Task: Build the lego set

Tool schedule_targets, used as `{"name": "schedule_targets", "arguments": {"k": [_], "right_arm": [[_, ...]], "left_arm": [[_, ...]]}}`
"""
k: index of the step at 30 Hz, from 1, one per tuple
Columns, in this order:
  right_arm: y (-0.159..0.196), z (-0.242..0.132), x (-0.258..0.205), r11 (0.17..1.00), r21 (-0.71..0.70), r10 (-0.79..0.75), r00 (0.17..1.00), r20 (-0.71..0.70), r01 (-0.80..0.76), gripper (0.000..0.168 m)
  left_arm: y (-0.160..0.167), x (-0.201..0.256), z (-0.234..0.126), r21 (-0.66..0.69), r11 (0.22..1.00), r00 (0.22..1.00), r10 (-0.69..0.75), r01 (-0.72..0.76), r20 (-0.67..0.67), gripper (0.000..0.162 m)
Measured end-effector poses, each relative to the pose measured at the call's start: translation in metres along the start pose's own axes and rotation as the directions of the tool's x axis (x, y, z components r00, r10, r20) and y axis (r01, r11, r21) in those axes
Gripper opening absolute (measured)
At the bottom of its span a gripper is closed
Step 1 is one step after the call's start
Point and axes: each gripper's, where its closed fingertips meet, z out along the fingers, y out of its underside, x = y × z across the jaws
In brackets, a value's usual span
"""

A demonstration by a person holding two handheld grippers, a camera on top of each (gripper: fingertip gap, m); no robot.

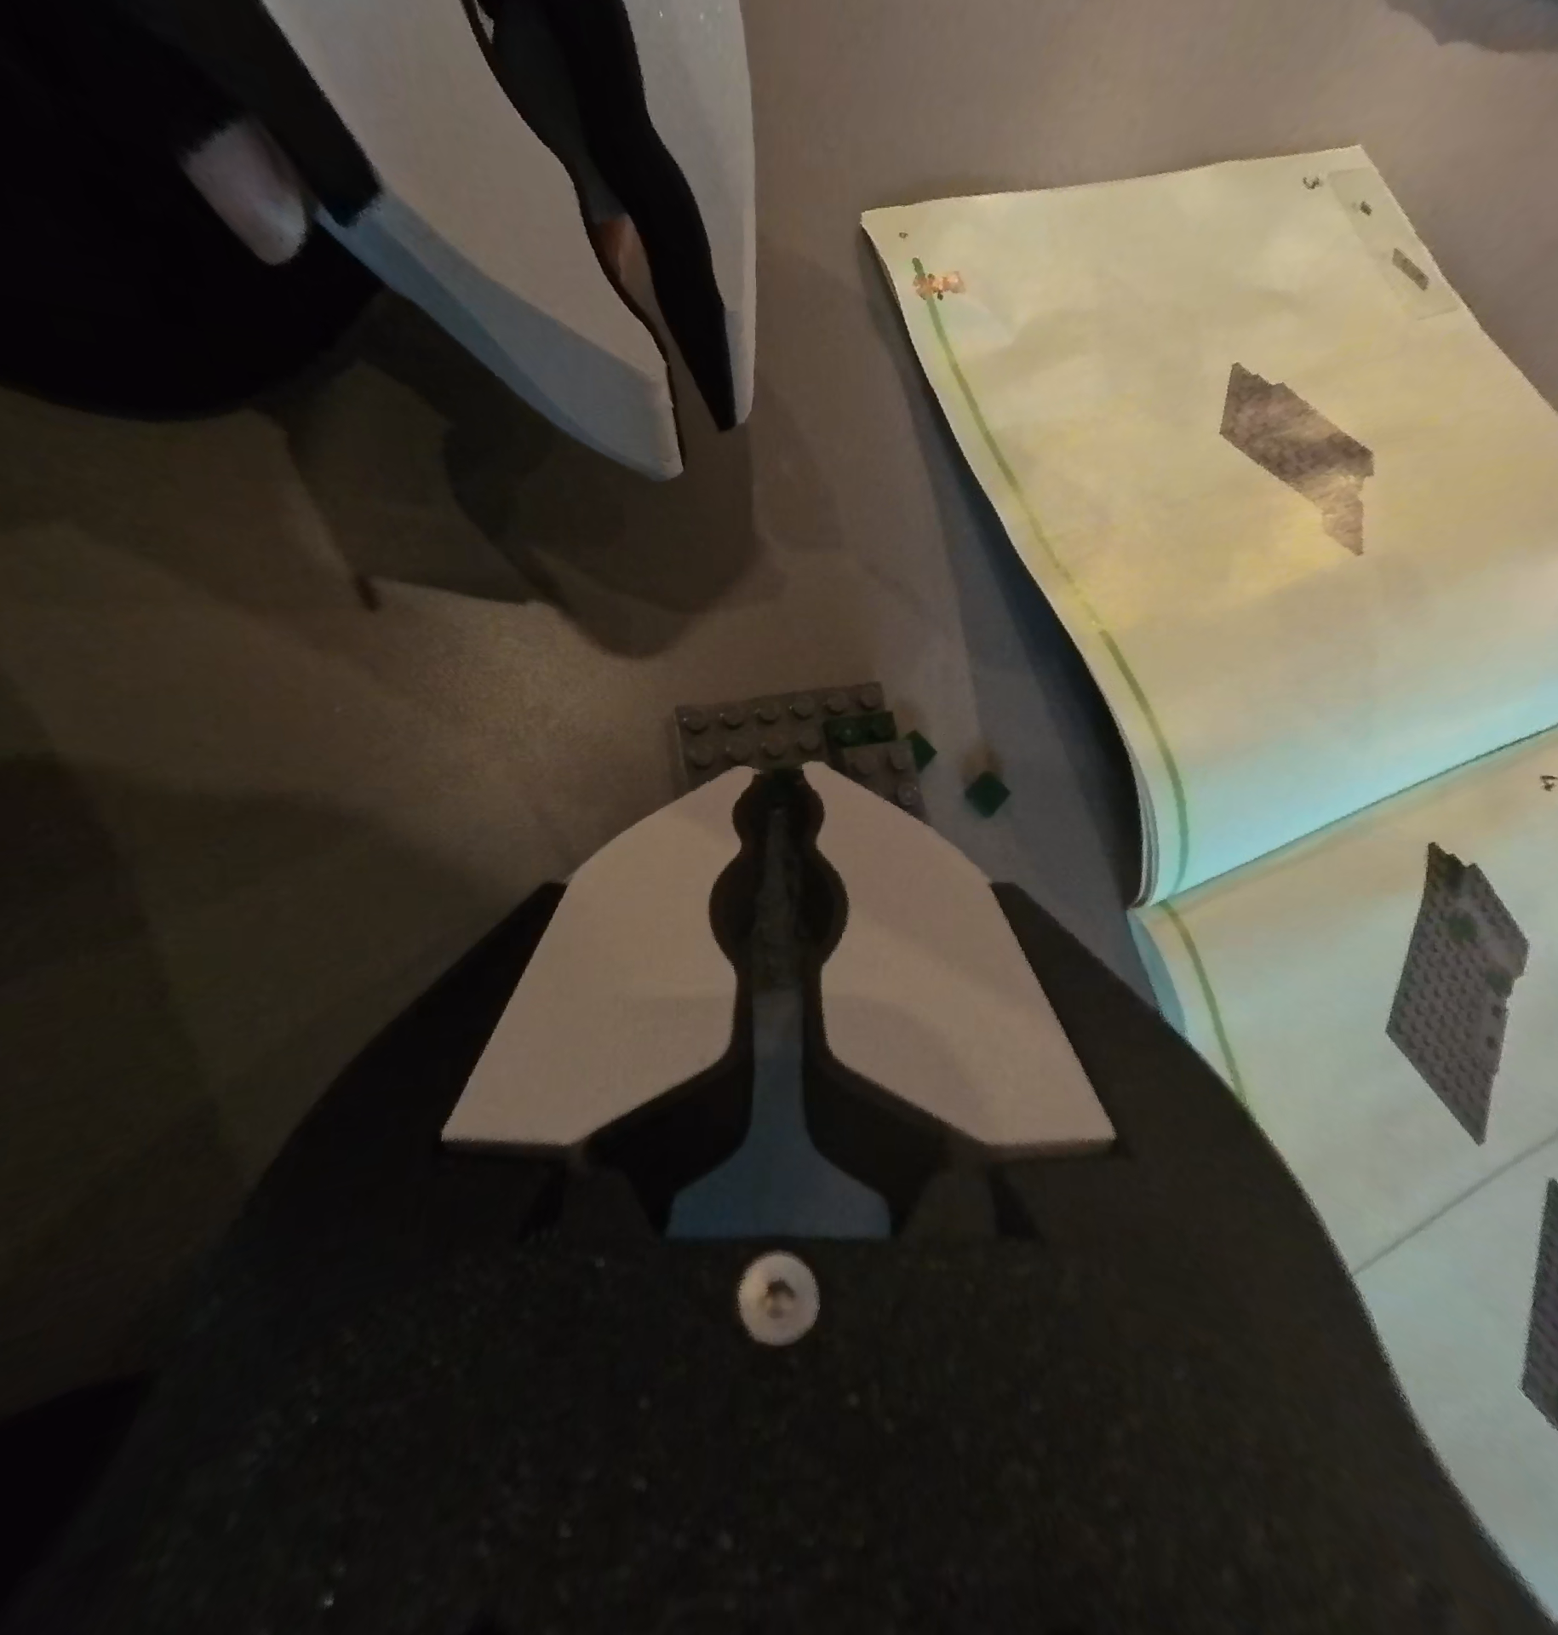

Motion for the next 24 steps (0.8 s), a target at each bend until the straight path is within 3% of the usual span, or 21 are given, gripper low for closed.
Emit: {"name": "schedule_targets", "arguments": {"k": [12, 24], "right_arm": [[0.000, -0.036, 0.010, 0.984, 0.141, 0.112, 0.994, -0.019, -0.108, 0.025], [0.039, -0.031, 0.013, 0.990, 0.080, 0.109, 0.993, 0.044, -0.112, 0.062]], "left_arm": [[0.004, -0.002, 0.002, -0.023, 1.000, 1.000, 0.003, -0.003, 0.019, 0.012], [0.007, -0.003, 0.004, -0.046, 0.999, 0.999, 0.017, -0.016, 0.034, 0.013]]}}
